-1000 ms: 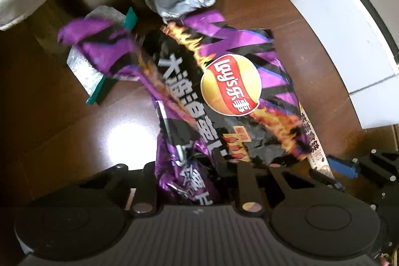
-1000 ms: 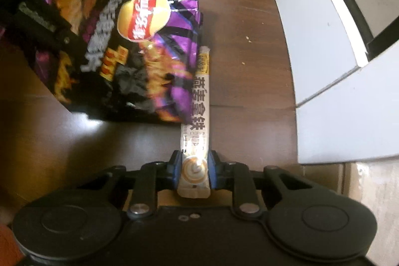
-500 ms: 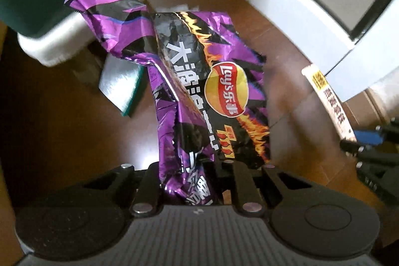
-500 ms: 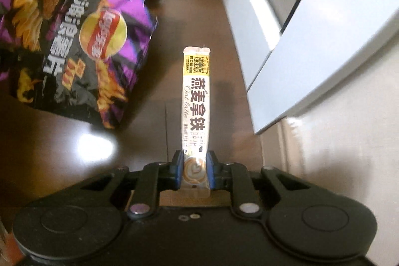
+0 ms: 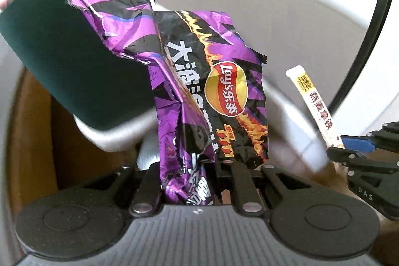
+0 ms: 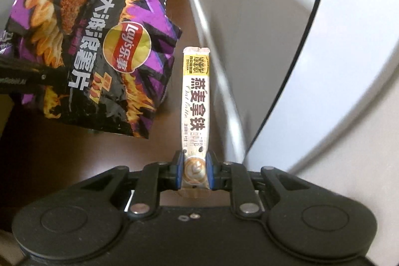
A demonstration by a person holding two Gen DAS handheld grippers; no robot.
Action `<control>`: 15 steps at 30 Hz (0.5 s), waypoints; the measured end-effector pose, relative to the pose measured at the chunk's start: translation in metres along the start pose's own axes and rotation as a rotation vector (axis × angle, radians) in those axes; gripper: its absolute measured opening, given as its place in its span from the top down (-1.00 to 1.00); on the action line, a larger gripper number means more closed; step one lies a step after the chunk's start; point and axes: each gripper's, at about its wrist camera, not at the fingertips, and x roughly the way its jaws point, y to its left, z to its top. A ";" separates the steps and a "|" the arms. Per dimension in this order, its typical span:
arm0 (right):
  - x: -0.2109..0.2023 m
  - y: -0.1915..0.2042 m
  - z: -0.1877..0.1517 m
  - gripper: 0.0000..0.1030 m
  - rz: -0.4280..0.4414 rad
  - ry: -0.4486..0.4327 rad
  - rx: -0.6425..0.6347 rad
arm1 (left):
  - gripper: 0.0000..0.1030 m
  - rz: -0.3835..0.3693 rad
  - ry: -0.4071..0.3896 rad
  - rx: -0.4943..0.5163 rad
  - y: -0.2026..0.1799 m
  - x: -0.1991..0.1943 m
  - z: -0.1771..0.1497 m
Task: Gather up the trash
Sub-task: 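Lift the chip bag with the left tool while the right tool carries the stick packet to the wastebasket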
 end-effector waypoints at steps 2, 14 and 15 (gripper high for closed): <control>-0.018 -0.003 0.017 0.66 0.001 -0.060 0.008 | 0.73 0.012 -0.077 -0.021 0.006 -0.023 0.011; -0.111 0.010 0.129 0.66 0.118 -0.373 0.001 | 0.73 0.116 -0.390 -0.158 0.063 -0.128 0.086; -0.115 0.012 0.139 0.66 0.135 -0.395 0.004 | 0.73 0.134 -0.409 -0.170 0.071 -0.132 0.093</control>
